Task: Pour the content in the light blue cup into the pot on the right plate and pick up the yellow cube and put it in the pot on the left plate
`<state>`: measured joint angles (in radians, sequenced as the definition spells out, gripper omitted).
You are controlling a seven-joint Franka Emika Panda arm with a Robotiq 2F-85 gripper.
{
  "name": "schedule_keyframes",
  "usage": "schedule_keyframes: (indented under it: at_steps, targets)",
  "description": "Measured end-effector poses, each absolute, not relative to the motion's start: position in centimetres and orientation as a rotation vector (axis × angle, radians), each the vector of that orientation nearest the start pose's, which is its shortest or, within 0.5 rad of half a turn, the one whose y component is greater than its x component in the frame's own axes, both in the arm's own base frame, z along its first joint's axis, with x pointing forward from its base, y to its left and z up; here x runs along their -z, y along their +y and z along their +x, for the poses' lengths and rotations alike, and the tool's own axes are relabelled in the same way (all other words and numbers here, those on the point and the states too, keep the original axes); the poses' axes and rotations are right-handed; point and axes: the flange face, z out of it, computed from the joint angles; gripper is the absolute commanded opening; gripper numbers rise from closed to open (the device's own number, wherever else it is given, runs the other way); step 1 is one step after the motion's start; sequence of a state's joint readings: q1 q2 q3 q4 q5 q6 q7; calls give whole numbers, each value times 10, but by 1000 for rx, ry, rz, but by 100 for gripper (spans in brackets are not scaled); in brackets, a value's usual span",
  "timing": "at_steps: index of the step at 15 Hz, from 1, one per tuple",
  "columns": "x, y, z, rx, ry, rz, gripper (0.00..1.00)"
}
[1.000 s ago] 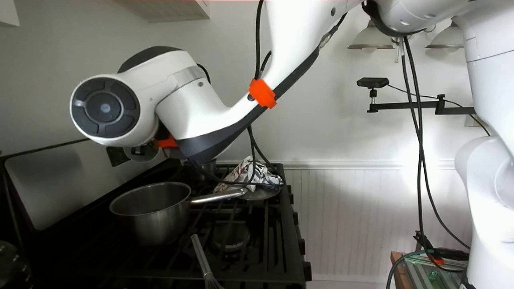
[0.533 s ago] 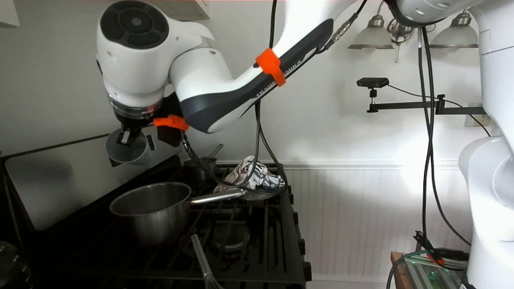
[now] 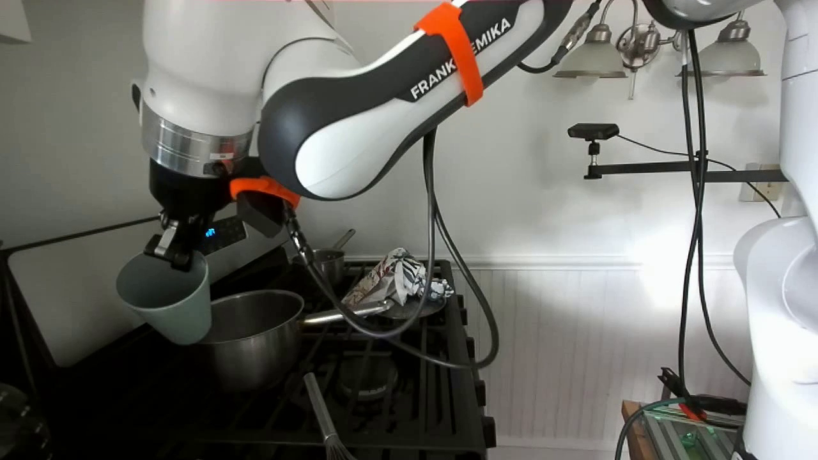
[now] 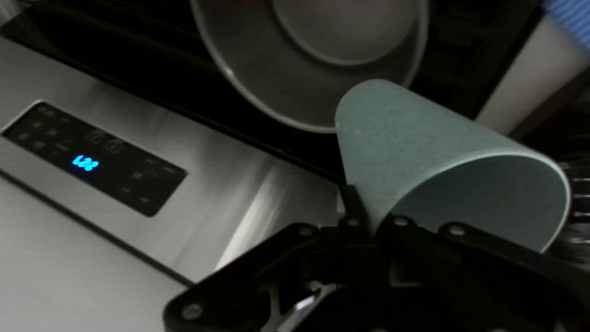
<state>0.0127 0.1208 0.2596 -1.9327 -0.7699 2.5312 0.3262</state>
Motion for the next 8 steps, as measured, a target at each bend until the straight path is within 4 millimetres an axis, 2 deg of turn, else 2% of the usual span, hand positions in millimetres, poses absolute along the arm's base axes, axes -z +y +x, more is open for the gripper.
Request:
schedule_keyframes:
  at_steps: [3, 7, 8]
  targets:
    - [-470, 193, 586, 849, -836, -3182, 1]
    - [-485, 204, 569, 628, -902, -3094, 1]
    - [-490, 204, 566, 601, -922, -3090, 5]
